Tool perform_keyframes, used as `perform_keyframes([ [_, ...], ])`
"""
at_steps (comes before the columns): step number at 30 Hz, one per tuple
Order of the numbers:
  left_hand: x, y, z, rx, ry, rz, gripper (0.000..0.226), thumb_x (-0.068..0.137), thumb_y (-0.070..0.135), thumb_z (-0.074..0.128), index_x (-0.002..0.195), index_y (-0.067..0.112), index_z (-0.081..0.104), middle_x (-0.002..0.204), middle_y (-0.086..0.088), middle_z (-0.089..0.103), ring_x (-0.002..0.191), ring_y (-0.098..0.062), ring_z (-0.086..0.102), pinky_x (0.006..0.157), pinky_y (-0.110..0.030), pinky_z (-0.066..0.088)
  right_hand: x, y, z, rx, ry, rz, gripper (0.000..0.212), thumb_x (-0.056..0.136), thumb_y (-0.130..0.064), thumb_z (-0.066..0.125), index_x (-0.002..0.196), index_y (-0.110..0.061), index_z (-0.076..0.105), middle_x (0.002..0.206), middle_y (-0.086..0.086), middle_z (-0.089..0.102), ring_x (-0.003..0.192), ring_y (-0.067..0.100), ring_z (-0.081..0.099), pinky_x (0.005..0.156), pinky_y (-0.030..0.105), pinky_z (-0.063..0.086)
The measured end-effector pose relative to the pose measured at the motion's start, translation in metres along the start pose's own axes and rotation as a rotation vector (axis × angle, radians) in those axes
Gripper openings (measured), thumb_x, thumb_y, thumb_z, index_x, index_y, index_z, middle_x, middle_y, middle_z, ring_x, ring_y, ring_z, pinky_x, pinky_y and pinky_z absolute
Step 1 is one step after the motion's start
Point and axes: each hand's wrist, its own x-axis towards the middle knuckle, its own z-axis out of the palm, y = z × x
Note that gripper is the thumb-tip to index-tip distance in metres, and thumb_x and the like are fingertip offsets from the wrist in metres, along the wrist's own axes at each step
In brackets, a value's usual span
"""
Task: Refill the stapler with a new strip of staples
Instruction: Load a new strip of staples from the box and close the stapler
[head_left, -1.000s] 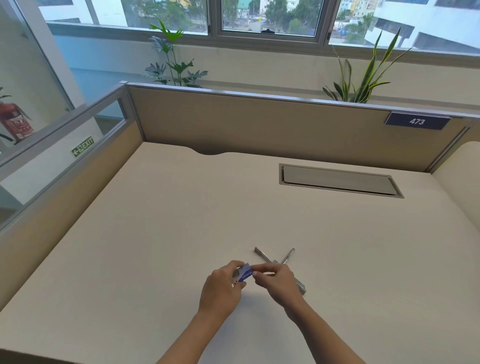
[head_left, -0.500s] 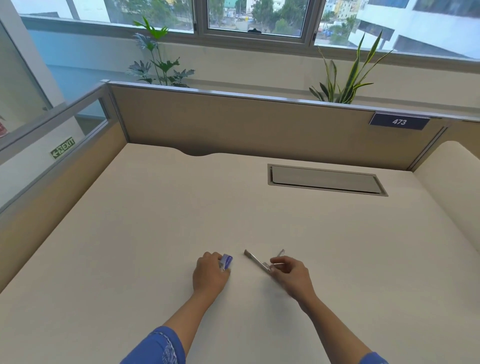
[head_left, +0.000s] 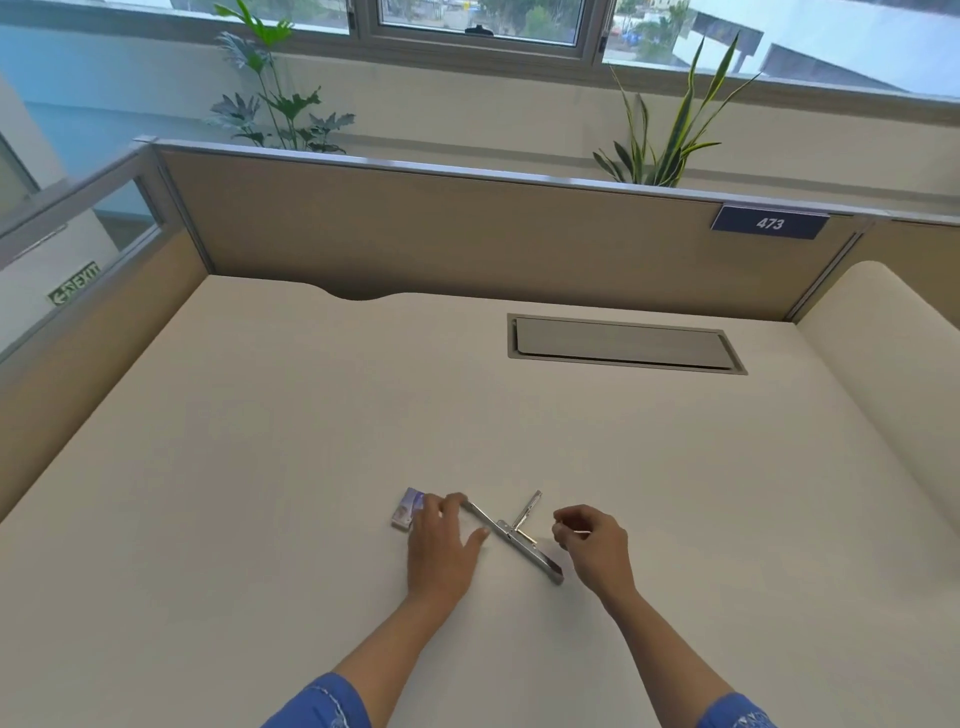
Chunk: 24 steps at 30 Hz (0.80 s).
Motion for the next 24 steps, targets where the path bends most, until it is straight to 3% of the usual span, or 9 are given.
perform_keyframes([
  [5,-0.001,0.040,0.022,-0.125,-0.115,-0.059,0.034,0.084,0.041,0.066,0.112,0.024,0.057,0.113,0.001,0.041,0.105,-0.021,0.051,0.078,-0.030,0.047,-0.002,0.008,-0.004,0.057,0.014,0.033,0.010,0.084,-0.008,0.073,0.092,-0.014,0.076,0.087,0.002,0.075,0.083,0.021,0.073,0.080,0.030,0.056],
  [7,0.005,0.051,0.028,-0.139,-0.164,-0.110,0.034,0.085,0.041,0.066,0.110,0.019,0.057,0.115,-0.002,0.041,0.100,-0.024,0.055,0.081,-0.032,0.048,-0.004,0.010,-0.005,0.062,0.008,0.039,0.011,0.083,-0.008,0.074,0.091,-0.015,0.076,0.085,0.000,0.075,0.081,0.020,0.073,0.080,0.030,0.056],
  [12,0.018,0.057,0.041,-0.064,-0.227,-0.156,0.033,0.084,0.032,0.066,0.102,0.007,0.055,0.116,-0.009,0.044,0.091,-0.027,0.059,0.076,-0.027,0.042,-0.010,0.017,-0.005,-0.018,-0.087,0.048,0.013,0.078,-0.007,0.077,0.088,-0.015,0.077,0.080,-0.005,0.073,0.067,0.008,0.068,0.059,0.008,0.046],
  [15,0.021,0.058,0.042,-0.016,-0.235,-0.161,0.027,0.087,0.027,0.061,0.102,0.006,0.054,0.112,-0.010,0.050,0.093,-0.031,0.061,0.077,-0.034,0.046,-0.014,0.022,-0.007,-0.032,-0.137,0.059,0.014,0.075,-0.004,0.077,0.086,-0.013,0.077,0.078,-0.002,0.072,0.053,-0.003,0.064,0.053,0.006,0.045],
  [18,0.023,0.056,0.042,-0.022,-0.226,-0.129,0.015,0.088,0.023,0.058,0.092,0.009,0.055,0.105,-0.009,0.055,0.089,-0.029,0.060,0.075,-0.034,0.045,-0.014,0.024,-0.007,-0.013,-0.157,0.057,0.014,0.075,-0.006,0.078,0.085,-0.016,0.076,0.078,-0.001,0.074,0.057,0.001,0.067,0.055,0.008,0.046],
  [21,0.025,0.051,0.041,-0.101,-0.207,-0.114,0.011,0.086,0.022,0.062,0.086,0.012,0.058,0.096,-0.002,0.057,0.078,-0.018,0.055,0.068,-0.024,0.039,-0.012,0.026,-0.009,0.048,-0.134,0.046,0.014,0.077,-0.009,0.079,0.088,-0.017,0.076,0.077,-0.001,0.077,0.074,0.010,0.072,0.060,0.006,0.047],
  [24,0.025,0.044,0.038,-0.178,-0.185,-0.093,0.011,0.086,0.022,0.065,0.086,0.013,0.061,0.090,0.002,0.059,0.075,-0.013,0.055,0.065,-0.018,0.036,-0.009,0.022,-0.013,0.116,-0.090,0.045,0.011,0.078,-0.012,0.082,0.088,-0.013,0.077,0.078,0.006,0.076,0.071,0.014,0.070,0.063,0.012,0.052],
])
